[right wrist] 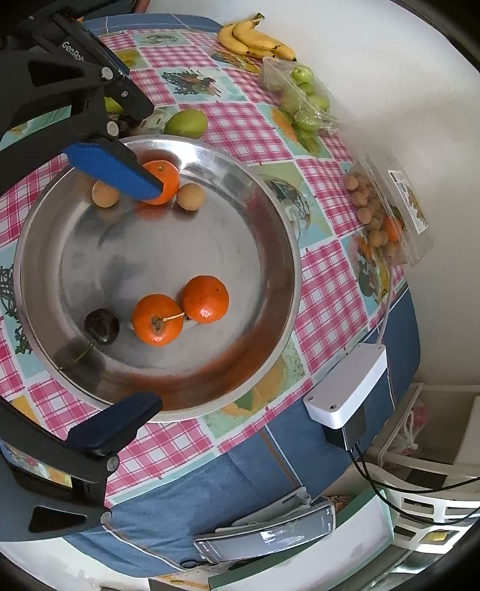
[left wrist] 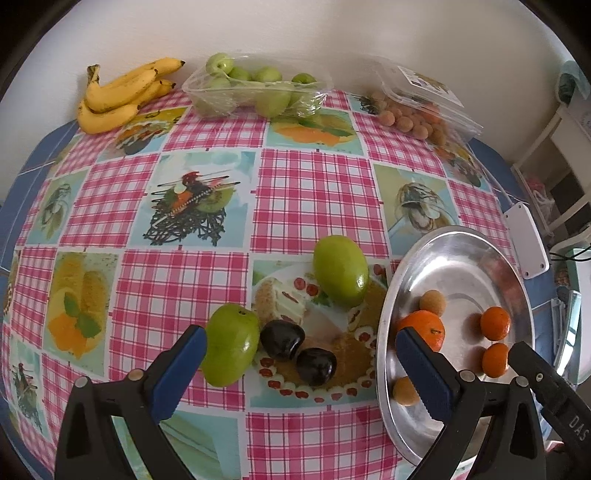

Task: Organize fruits
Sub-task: 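Withdraw both open grippers from the bowl back toward the fruit pile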

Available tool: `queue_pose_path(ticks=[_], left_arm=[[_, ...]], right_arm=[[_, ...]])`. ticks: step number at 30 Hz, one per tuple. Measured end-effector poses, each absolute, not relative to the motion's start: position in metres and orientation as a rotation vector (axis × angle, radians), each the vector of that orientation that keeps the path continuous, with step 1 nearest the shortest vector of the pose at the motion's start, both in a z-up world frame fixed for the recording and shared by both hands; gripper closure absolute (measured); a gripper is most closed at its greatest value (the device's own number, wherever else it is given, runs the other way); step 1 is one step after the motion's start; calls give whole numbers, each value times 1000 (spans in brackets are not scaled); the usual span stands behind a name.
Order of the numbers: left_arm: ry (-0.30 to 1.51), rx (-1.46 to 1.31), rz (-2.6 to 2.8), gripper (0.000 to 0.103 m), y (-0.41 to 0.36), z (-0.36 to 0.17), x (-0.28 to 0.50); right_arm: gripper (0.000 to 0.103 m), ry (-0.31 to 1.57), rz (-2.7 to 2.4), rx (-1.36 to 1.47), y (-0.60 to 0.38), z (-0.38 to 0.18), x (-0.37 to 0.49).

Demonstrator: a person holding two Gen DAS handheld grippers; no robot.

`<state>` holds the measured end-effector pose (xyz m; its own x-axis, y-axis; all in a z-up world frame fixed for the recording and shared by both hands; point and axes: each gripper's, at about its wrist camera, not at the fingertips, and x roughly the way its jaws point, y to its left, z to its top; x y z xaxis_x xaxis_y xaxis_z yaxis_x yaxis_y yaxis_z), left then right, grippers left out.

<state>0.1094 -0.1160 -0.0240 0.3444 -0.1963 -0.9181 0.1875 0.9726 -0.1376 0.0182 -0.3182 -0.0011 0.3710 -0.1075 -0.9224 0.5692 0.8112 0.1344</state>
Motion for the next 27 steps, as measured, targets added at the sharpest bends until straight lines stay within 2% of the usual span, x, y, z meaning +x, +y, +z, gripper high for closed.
queue_pose_path(ticks=[27], left_arm=[[1163,52,-135,0,-99,-30,116]], right_arm=[[0,1117,-428,444,-296,2,25]])
